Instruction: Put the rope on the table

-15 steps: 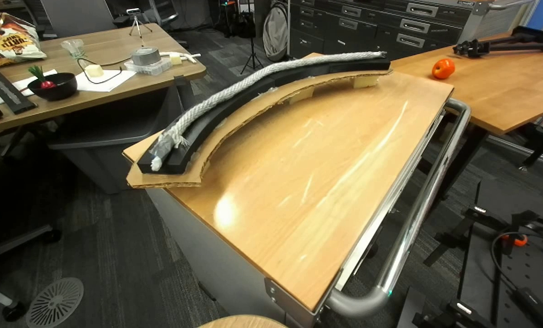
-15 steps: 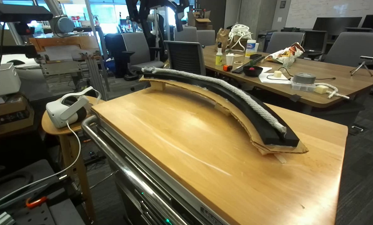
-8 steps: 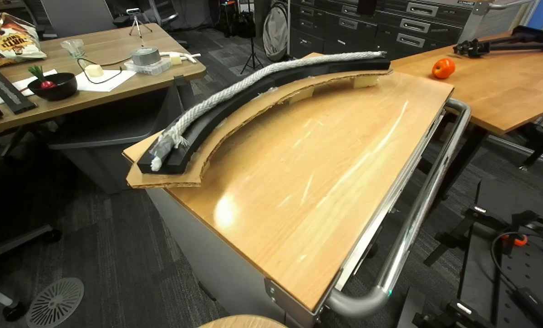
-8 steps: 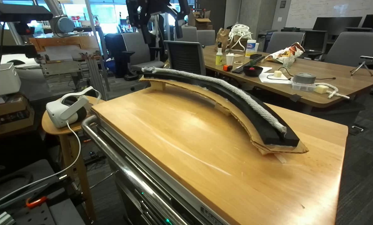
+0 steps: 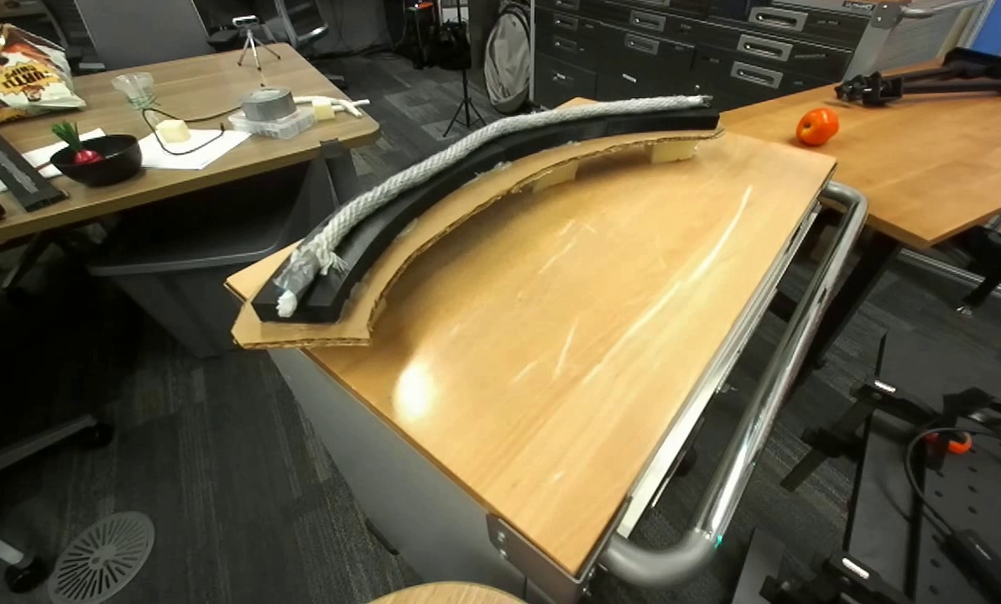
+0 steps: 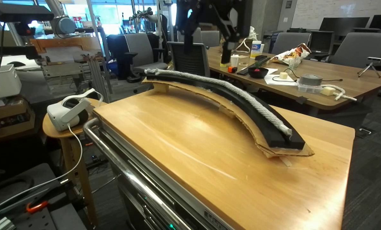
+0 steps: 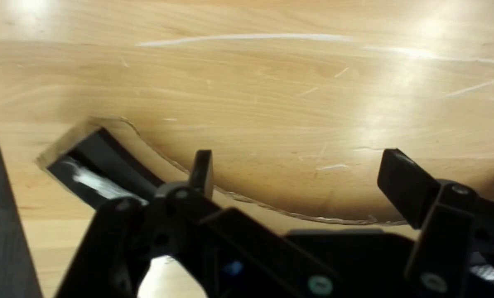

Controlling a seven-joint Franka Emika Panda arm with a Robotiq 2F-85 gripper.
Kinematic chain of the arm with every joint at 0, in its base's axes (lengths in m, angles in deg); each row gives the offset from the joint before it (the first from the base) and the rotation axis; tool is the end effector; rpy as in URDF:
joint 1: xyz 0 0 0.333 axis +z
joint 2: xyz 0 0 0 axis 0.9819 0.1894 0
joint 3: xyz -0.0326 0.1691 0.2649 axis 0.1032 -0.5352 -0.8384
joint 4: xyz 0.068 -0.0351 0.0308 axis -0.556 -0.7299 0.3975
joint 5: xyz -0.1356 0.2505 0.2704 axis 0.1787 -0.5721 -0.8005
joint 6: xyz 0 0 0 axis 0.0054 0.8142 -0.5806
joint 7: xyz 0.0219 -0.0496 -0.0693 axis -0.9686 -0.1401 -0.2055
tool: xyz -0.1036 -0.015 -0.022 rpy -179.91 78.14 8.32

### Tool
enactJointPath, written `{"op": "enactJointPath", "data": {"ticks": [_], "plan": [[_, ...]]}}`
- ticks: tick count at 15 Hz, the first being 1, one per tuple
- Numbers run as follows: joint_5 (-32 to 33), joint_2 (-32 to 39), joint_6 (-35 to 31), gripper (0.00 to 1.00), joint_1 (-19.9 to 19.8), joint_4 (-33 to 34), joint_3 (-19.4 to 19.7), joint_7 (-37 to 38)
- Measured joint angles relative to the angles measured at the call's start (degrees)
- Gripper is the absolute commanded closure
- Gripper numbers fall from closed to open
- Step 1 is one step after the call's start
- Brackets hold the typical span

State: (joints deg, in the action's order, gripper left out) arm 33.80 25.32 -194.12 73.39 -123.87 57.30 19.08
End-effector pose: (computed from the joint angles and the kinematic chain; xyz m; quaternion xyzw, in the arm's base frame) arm 0.4899 -0.1448 0.4853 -0.9995 -0.0103 0.0190 0.0210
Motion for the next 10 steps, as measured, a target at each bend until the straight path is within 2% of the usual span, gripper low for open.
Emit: {"op": "enactJointPath", "data": {"ticks": [3, 7, 8, 10], "plan": [[-0.54, 2.62, -1.07, 0.00, -3.24, 2.06, 2.20, 1.48], [-0.54, 2.90, -1.04, 0.00, -3.18, 1.64, 1.50, 1.48], [0.36, 2.96, -0.90, 0.00, -3.19, 1.52, 1.38, 1.48], [5.48, 3.02, 4.04, 0.00, -3.20, 1.48, 1.13, 4.18]]}}
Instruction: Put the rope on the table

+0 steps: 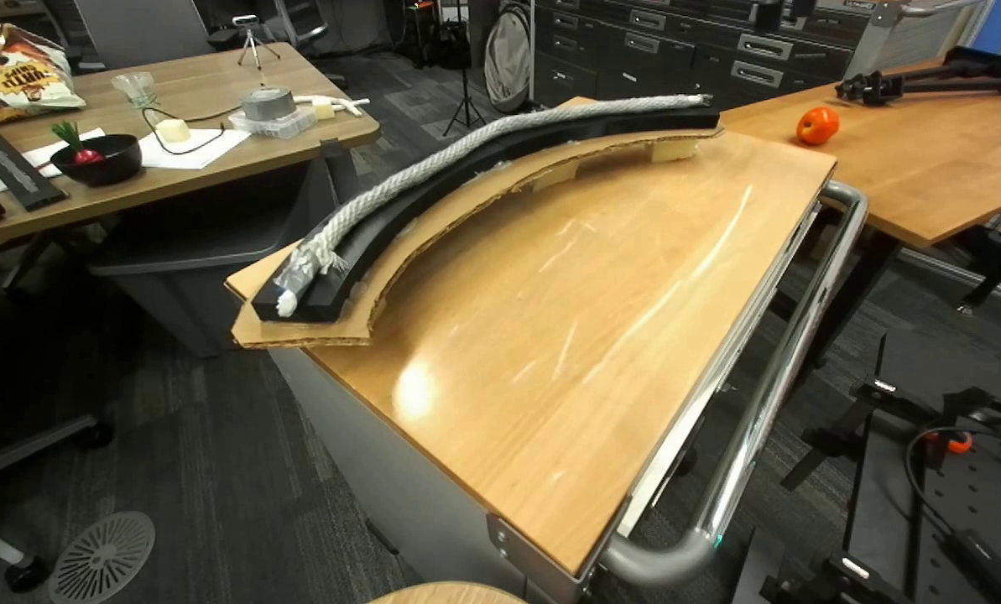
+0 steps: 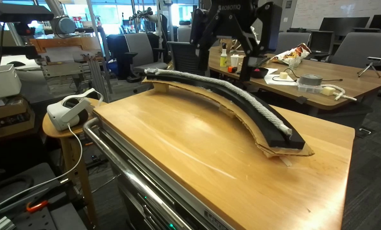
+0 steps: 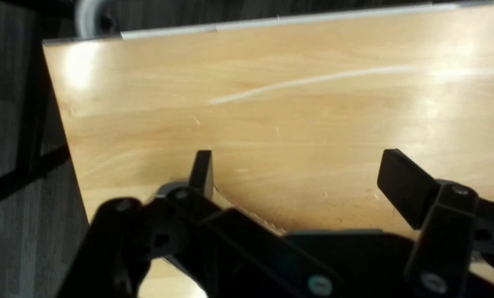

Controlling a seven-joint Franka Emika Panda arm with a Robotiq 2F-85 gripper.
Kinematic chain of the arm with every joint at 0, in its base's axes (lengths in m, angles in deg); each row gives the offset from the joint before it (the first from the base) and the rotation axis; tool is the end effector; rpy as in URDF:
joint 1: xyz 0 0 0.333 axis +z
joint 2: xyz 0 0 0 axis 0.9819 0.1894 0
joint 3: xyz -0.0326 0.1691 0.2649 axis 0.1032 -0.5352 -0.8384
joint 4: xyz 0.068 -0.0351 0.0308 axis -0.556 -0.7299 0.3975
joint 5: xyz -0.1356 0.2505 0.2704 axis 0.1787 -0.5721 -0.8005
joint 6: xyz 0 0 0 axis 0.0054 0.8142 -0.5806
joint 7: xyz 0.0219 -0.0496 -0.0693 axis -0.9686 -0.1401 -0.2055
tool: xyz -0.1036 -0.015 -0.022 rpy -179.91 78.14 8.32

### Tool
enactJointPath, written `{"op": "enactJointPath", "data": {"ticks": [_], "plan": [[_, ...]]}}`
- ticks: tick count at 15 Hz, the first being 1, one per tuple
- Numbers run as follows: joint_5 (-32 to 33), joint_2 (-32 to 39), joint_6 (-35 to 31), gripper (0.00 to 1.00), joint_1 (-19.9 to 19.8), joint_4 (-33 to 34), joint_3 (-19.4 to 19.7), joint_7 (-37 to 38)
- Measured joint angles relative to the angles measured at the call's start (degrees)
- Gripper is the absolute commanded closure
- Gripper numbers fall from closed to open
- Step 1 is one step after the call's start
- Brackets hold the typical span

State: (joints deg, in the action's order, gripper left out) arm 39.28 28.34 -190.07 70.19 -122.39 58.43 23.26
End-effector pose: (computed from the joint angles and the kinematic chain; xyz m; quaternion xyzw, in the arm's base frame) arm 0.4791 -0.1891 0.4653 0.9956 -0.0488 -0.0794 0.0123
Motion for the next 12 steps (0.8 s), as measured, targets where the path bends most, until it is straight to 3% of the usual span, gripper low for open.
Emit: {"op": "enactJointPath", "data": {"ticks": [2, 6, 8, 12], "plan": [[4.47, -0.53, 7.25, 0.00, -0.07, 0.44, -0.03, -0.21], [9.13, -4.24, 18.48, 0.00, -0.16, 0.77, 0.15, -11.56], [9.15, -6.15, 21.42, 0.00, -0.09, 0.91, 0.15, -16.83], [9.12, -7.08, 22.19, 0.00, 0.03, 0.84, 0.13, -18.71]]}}
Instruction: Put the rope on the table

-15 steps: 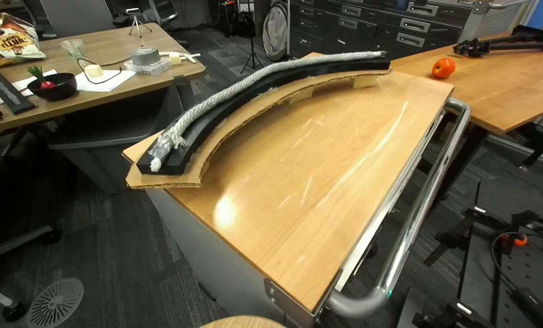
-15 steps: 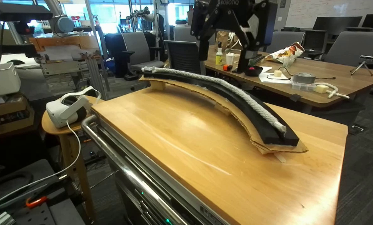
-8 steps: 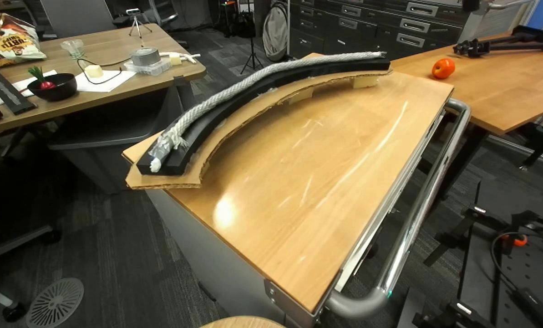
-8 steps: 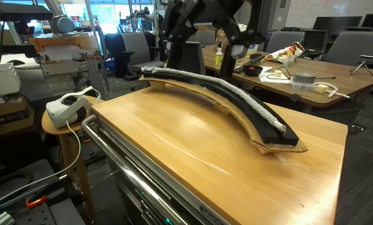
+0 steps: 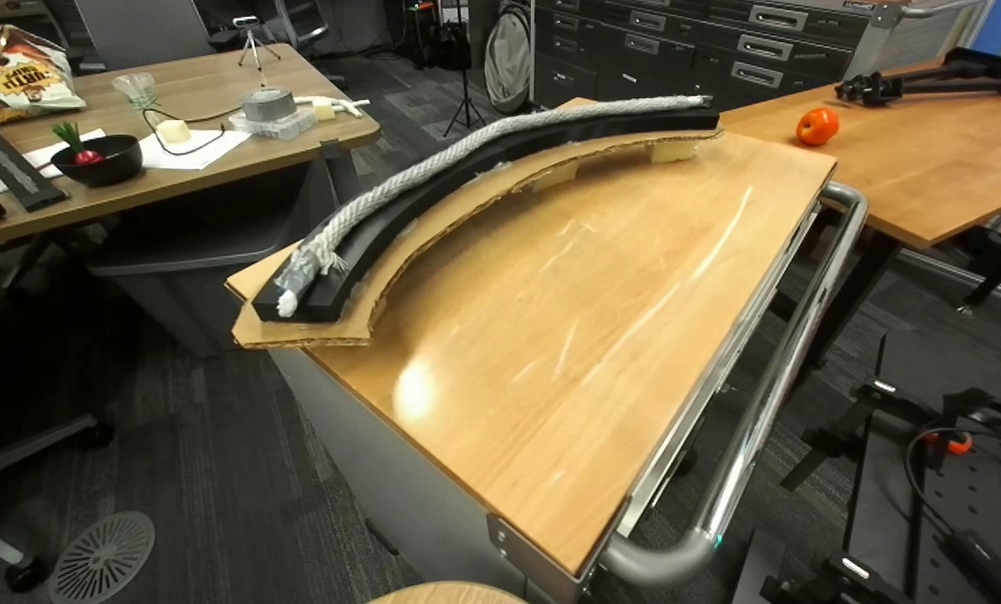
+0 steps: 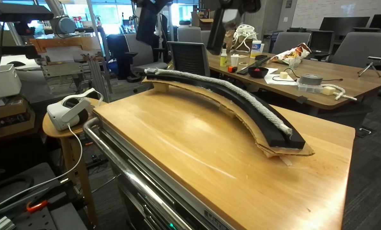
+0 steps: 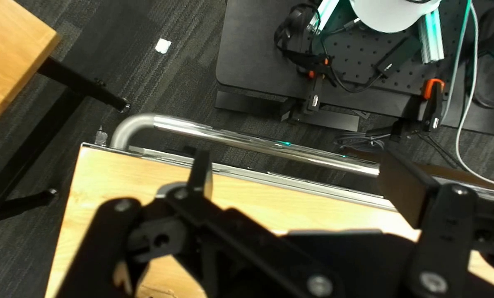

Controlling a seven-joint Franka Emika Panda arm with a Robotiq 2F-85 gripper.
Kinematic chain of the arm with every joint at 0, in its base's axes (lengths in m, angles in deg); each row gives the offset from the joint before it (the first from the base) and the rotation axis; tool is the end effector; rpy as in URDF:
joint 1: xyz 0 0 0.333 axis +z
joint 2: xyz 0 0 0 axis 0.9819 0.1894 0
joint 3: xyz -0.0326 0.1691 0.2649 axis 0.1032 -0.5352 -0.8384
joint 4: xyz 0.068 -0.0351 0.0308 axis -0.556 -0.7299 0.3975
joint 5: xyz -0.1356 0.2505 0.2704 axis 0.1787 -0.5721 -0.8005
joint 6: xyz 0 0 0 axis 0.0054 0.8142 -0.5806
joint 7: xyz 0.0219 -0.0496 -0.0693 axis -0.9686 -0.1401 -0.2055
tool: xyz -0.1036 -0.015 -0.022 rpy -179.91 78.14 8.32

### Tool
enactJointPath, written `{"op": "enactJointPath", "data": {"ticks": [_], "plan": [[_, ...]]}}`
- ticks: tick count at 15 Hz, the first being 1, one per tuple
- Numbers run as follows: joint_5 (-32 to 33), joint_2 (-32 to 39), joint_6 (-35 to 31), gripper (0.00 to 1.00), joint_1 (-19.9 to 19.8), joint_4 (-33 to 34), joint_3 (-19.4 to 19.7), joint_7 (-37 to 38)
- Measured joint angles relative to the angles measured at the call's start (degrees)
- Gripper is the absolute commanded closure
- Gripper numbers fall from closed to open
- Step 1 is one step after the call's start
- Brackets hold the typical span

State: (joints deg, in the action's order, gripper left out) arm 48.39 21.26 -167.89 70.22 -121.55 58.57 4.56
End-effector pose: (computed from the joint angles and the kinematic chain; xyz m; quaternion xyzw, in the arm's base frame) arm 0.4098 -0.1913 0.5107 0.9691 0.1088 -0.2213 0.0074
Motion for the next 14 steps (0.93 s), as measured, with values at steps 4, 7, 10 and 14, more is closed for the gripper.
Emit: {"op": "enactJointPath", "data": {"ticks": [4, 7, 10, 14], "plan": [[0.09, 0.11, -6.33, 0.00, 0.00, 0.04, 0.03, 2.78], [0.09, 0.69, -12.14, 0.00, 0.00, 1.62, 0.03, 6.09], [0.34, 4.20, -15.23, 0.00, 0.00, 5.34, 0.01, 10.09], [0.45, 13.02, -14.47, 0.00, 0.00, 11.31, -0.12, 12.11]]}}
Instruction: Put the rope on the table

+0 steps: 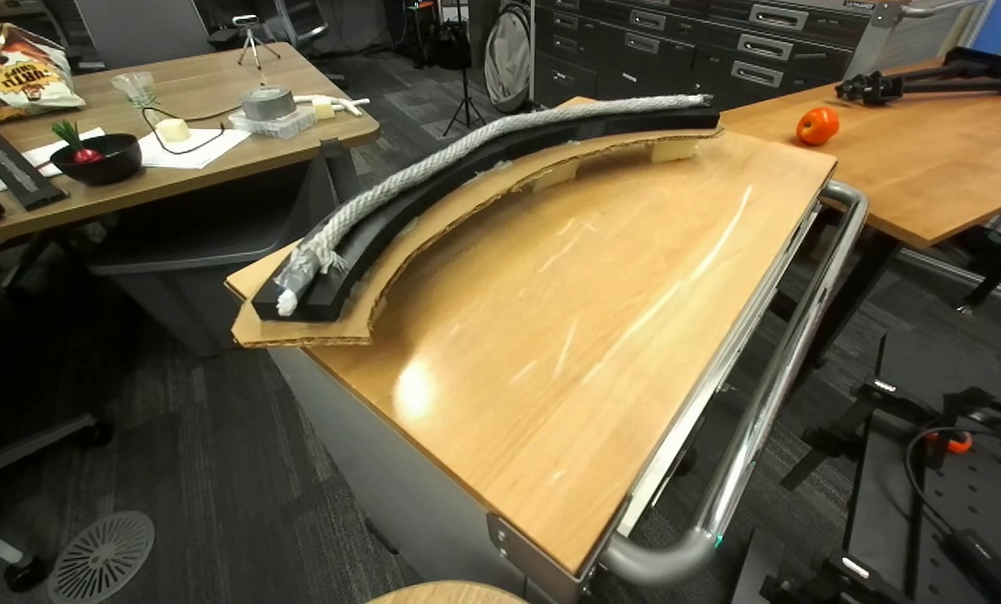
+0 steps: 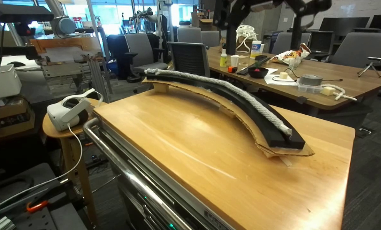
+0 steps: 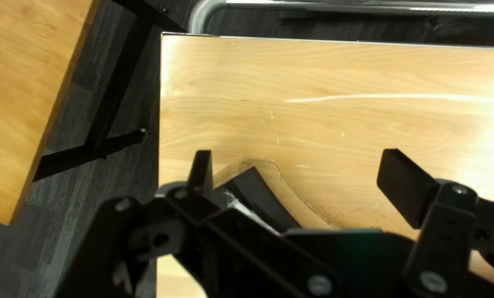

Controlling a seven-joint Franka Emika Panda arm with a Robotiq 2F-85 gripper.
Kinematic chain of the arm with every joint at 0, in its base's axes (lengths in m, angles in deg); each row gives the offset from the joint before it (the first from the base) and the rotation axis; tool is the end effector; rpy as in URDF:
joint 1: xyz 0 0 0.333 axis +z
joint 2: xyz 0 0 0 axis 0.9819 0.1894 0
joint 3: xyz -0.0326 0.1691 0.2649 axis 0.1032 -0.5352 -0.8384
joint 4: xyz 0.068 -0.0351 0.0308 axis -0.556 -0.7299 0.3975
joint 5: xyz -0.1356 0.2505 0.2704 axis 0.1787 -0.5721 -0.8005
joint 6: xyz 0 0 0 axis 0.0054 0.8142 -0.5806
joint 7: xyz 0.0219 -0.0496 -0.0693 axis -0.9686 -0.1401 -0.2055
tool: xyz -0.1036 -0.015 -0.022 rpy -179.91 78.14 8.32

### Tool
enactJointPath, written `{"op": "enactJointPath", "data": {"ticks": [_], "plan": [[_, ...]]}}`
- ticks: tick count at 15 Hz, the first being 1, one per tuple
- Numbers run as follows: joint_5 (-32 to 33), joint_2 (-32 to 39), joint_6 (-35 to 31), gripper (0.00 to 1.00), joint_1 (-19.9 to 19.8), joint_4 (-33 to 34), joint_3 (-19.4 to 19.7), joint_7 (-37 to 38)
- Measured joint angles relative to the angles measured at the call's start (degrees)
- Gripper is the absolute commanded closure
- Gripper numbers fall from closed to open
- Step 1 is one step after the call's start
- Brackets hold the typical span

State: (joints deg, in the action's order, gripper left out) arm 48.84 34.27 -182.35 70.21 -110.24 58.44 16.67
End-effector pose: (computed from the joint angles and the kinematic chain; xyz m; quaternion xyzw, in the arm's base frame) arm 0.5074 -0.2150 0.5023 0.9880 0.0185 -0.1229 0.0913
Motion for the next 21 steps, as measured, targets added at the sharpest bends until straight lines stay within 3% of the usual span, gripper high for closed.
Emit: {"op": "enactJointPath", "data": {"ticks": [3, 10, 13, 18, 21], "plan": [[-0.53, 4.37, 2.81, 0.00, 0.00, 3.38, -0.02, -1.70], [-0.57, 4.81, 2.04, 0.00, -0.03, 4.16, -0.39, -2.20], [-1.50, 6.38, -4.58, 0.00, -0.01, 3.88, -1.82, -1.28], [-1.86, 9.78, -21.88, 0.00, 0.30, 1.96, -3.12, 10.19], [-1.47, 11.49, -26.41, 0.00, 0.15, 0.35, -2.66, 13.85]]}}
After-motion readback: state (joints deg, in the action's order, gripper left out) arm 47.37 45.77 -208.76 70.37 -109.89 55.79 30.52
